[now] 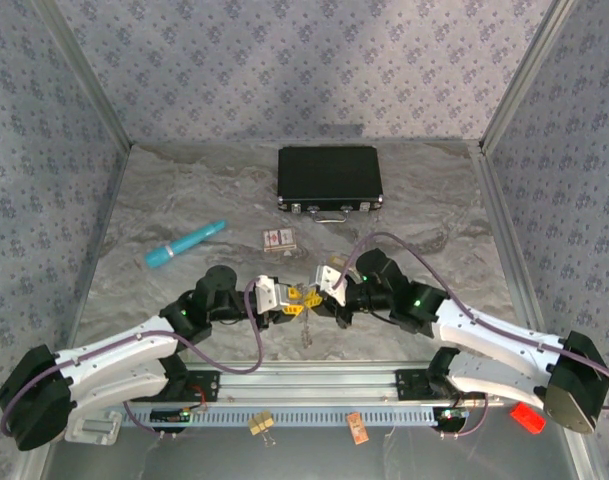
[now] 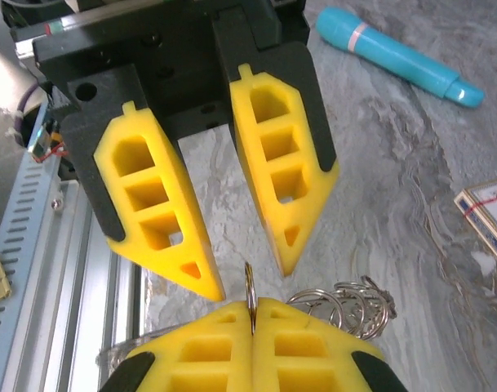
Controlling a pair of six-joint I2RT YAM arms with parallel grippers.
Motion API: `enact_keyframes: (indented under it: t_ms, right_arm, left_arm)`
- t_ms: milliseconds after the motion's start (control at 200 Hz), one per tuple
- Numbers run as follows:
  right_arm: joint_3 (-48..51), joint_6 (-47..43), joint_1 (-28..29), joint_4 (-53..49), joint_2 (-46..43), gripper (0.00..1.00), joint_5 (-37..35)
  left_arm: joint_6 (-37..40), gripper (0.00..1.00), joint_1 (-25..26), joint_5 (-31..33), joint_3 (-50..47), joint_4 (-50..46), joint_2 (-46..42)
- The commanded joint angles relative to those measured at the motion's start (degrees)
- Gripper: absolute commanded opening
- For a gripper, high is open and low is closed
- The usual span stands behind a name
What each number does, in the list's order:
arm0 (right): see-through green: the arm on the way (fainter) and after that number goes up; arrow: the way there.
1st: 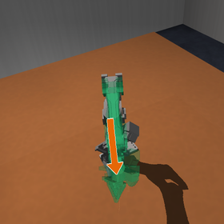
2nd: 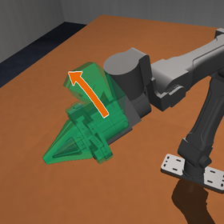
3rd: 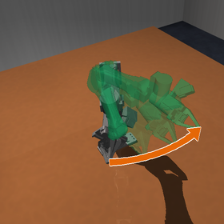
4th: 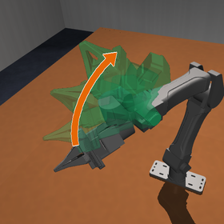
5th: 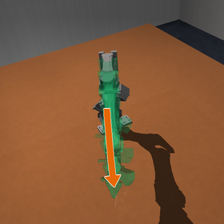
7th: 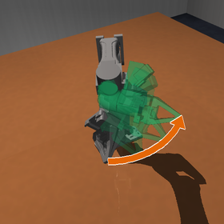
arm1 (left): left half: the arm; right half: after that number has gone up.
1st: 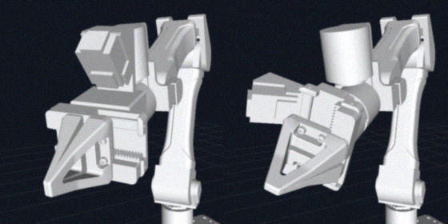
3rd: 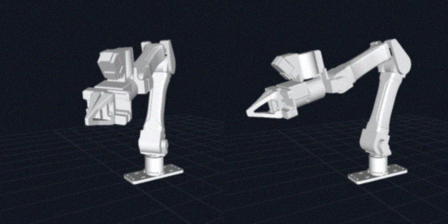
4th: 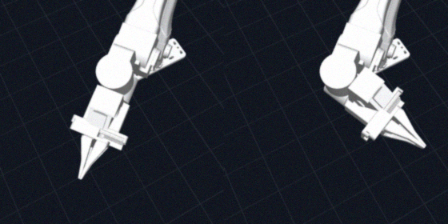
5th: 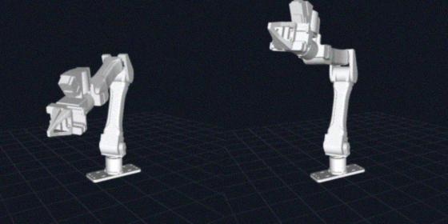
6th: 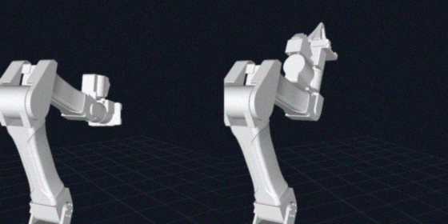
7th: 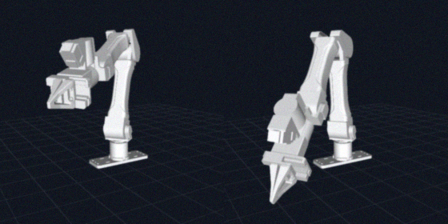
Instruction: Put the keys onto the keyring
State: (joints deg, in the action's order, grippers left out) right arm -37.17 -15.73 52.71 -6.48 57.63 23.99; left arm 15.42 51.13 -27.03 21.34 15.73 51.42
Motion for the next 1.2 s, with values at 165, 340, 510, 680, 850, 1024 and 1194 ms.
enact_keyframes:
  t_ms: [165, 340, 510, 680, 850, 1024, 1194]
  right_arm:
    - [-11.55, -8.34, 2.6, -16.28, 4.0, 0.0, -6.56]
    - [-14.27, -9.77, 4.14, -17.39, 5.92, 0.0, -7.25]
    - [-16.86, -11.66, 5.98, -20.13, 9.0, 0.0, -9.26]
    - [-16.96, -11.5, 6.41, -18.66, 8.95, 0.0, -7.75]
    - [-10.03, -7.16, 3.35, -10.57, 3.13, 0.29, -5.65]
    - [-3.59, -1.08, 0.42, -2.56, 0.19, 0.33, -0.95]
    - [-1.85, -0.07, 0.13, 0.08, 0.45, 0.32, 1.77]
  left_arm:
    - [2.77, 0.25, 0.37, 1.19, 3.88, -5.9, -0.74]
    - [2.69, 0.23, 0.37, 0.71, 4.14, -5.36, -0.25]
    - [2.84, 0.19, 0.37, 0.06, 4.17, -5.62, -0.44]
    - [2.96, 0.05, 0.39, -0.48, 4.22, -5.84, -0.43]
    - [2.87, 0.0, 0.38, -0.79, 3.33, -4.69, -1.23]
    - [0.78, 0.0, 0.37, -2.01, 1.47, 1.1, -1.54]
    - [-0.2, 0.0, 0.37, -2.41, 0.67, 2.64, -1.54]
